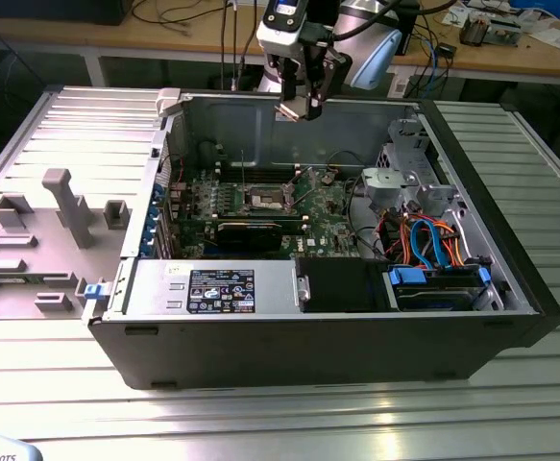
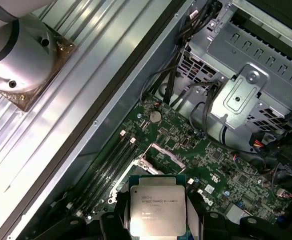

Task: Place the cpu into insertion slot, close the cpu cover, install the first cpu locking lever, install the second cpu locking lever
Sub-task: 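Place the cpu into insertion slot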

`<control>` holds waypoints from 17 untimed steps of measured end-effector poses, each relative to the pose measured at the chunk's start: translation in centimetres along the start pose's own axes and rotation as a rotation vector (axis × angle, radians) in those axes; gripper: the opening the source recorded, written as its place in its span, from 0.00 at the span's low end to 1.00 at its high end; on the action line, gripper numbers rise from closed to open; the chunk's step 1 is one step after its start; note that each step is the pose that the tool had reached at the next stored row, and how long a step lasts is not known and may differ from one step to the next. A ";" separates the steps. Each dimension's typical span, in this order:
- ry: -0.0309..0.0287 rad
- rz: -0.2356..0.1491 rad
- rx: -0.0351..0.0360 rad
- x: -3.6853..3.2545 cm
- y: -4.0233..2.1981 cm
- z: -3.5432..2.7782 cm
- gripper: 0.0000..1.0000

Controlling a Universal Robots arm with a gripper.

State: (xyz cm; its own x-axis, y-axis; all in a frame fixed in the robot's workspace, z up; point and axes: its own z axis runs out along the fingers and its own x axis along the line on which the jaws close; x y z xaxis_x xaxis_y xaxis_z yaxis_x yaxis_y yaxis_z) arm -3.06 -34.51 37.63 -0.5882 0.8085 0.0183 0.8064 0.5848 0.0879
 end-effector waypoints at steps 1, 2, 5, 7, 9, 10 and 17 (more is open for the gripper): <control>0.0000 0.000 -0.0001 0.00 0.00 0.00 0.54; -0.0001 0.001 0.0000 0.00 0.00 0.00 0.54; -0.0017 0.019 -0.0004 0.01 -0.02 0.00 0.54; -0.0059 0.067 -0.0012 0.01 -0.02 0.02 0.54; -0.0069 0.078 -0.0014 0.01 -0.02 0.02 0.54; -0.0073 0.082 -0.0014 0.01 -0.02 0.02 0.54; -0.0077 0.085 -0.0015 0.01 -0.02 0.02 0.54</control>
State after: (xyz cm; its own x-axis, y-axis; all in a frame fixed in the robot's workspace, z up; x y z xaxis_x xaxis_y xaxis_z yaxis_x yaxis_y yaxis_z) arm -3.09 -34.51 37.61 -0.5172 0.8556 0.0181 0.8533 0.5140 0.0878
